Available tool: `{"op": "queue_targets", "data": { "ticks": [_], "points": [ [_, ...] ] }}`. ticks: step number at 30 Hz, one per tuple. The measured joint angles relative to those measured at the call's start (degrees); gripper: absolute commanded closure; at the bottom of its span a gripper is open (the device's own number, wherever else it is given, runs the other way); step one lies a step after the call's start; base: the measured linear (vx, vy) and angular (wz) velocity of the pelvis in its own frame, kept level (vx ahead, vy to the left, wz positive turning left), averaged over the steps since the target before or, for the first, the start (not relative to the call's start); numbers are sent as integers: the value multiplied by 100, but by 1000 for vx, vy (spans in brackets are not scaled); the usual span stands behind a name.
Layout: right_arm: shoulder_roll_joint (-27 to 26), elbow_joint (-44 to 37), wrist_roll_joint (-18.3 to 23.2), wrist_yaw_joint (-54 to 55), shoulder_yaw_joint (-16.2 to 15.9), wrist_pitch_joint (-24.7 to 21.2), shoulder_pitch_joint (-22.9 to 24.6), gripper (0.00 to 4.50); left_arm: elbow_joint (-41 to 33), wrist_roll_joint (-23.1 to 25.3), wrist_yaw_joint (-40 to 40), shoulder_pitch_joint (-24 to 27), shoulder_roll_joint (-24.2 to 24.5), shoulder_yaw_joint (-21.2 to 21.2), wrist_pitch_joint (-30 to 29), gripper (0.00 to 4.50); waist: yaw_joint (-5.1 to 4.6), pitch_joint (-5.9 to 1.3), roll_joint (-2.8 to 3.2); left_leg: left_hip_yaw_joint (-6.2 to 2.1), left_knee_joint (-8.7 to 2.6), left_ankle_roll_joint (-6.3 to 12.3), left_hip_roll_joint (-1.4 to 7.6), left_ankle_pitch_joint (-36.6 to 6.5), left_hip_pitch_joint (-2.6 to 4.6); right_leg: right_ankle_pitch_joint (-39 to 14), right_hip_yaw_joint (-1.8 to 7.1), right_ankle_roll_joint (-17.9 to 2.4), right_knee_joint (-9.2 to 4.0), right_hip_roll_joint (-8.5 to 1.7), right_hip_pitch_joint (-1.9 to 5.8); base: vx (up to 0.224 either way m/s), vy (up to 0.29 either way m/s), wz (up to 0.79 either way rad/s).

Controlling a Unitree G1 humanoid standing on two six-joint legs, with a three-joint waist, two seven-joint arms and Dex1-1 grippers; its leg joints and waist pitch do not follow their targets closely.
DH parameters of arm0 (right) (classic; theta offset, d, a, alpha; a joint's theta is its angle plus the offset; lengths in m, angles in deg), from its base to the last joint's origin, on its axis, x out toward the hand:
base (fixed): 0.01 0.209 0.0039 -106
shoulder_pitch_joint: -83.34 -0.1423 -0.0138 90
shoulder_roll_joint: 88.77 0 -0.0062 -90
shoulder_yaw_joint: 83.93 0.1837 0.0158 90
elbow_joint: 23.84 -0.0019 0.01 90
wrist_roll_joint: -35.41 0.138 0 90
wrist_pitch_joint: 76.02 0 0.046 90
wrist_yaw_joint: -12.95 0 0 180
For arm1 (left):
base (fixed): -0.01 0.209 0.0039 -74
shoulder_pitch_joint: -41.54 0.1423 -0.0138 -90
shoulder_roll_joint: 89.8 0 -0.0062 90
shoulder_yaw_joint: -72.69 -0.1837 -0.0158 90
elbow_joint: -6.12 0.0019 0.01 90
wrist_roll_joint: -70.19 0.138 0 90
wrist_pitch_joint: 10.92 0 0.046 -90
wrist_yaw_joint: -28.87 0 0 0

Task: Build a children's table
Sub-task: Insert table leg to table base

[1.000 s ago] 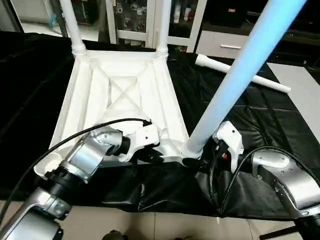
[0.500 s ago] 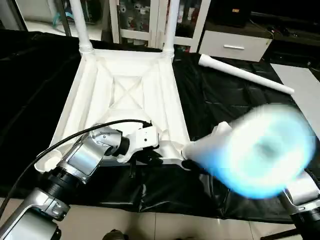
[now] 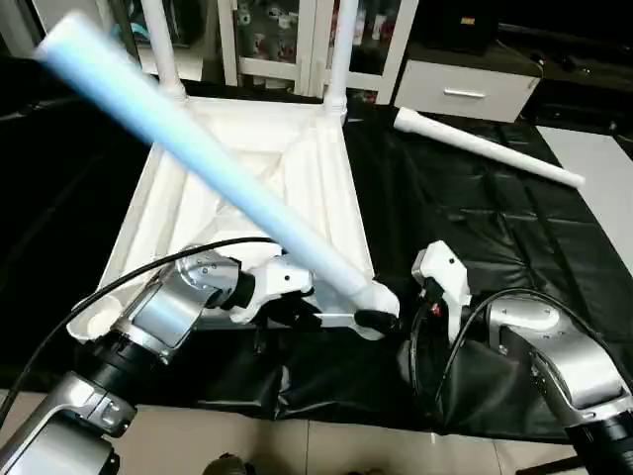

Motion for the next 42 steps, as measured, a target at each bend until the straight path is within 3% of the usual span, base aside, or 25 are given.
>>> {"op": "queue_targets", "data": {
  "ticks": [5,14,15,18,21,26,32,37,42],
  "points": [
    [-86,0,19,95,61,54,102,182,0,1,-16,1,2,-1,12,450,3,0,0,0,0,0,0,0,0,0,0,0,-2,0,2,0,0,0],
    [-249,39,13,222,147,127,165,187,24,-10,106,66,-38,115,105,450,1,1,7,0,-1,-7,0,4,5,3,2,-4,2,0,4,0,0,0],
    [-270,52,16,237,162,127,165,187,23,-41,121,85,-52,151,65,405,0,3,10,0,-1,-8,0,5,5,5,2,-5,3,0,4,0,0,0],
    [-360,90,23,289,189,128,164,188,11,-177,127,132,-62,256,-62,393,-15,3,19,0,-1,-12,0,7,6,9,3,-5,5,0,1,0,0,0],
    [-461,114,49,337,195,135,164,188,-12,-475,69,234,-104,423,-184,375,-48,5,21,-1,-1,-14,1,8,2,9,3,-5,7,3,-7,0,0,0],
    [-527,116,56,371,195,145,164,189,-211,-1172,57,299,-287,1081,-474,348,-100,7,25,0,-2,-13,2,8,-2,9,2,-5,9,4,-13,0,0,0],
    [-592,167,44,500,305,187,143,189,-49,-1930,387,296,-834,1799,-1006,290,-141,7,25,0,1,-13,1,8,-3,12,2,-8,8,3,-11,0,0,0],
    [-596,203,45,507,369,191,123,193,-158,-2426,531,315,-1089,2081,-1302,253,-175,8,26,-1,-1,-12,2,8,-9,11,1,-8,6,5,-17,0,0,0],
    [-608,217,44,506,410,190,124,197,-412,-2607,613,365,-1259,2203,-1344,211,-194,8,26,-1,-1,-11,3,8,-8,11,1,-8,6,6,-17,0,0,0]
  ]
}}
